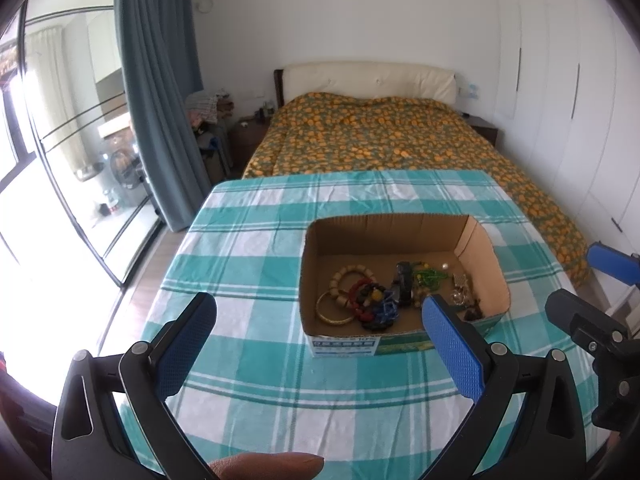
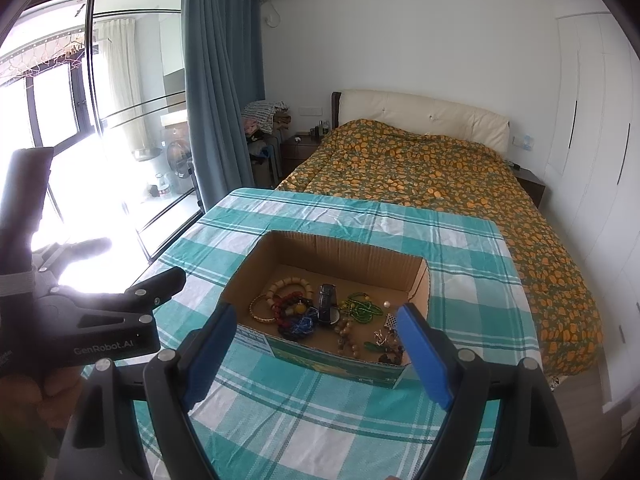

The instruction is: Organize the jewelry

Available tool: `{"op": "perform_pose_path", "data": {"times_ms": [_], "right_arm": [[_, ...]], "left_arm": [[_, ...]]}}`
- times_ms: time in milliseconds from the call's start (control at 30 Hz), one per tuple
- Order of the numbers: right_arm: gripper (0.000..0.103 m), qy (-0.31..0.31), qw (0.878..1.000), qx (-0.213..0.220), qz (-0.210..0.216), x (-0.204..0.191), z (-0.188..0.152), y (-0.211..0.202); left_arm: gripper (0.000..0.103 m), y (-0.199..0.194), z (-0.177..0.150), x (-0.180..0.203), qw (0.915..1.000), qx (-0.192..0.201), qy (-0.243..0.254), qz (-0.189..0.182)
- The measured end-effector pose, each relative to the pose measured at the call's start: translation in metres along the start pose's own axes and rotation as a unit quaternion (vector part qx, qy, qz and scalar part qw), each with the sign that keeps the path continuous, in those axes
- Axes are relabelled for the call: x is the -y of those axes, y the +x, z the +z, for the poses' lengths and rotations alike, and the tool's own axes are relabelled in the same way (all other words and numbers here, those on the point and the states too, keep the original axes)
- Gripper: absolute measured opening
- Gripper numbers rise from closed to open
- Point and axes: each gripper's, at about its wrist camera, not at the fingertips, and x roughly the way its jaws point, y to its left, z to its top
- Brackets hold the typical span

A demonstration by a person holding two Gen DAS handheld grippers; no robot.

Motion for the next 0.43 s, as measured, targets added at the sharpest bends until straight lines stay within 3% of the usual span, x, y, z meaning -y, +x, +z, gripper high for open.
{"op": "perform_pose_path", "data": {"times_ms": [433], "right_arm": [[0.084, 0.002, 1.0, -0.007, -0.007, 0.0016, -0.0082, 0.0038]], "left_arm": [[0.102, -0.0027, -0.0054, -0.0002, 1.0, 0.007, -0.002, -0.005]]}}
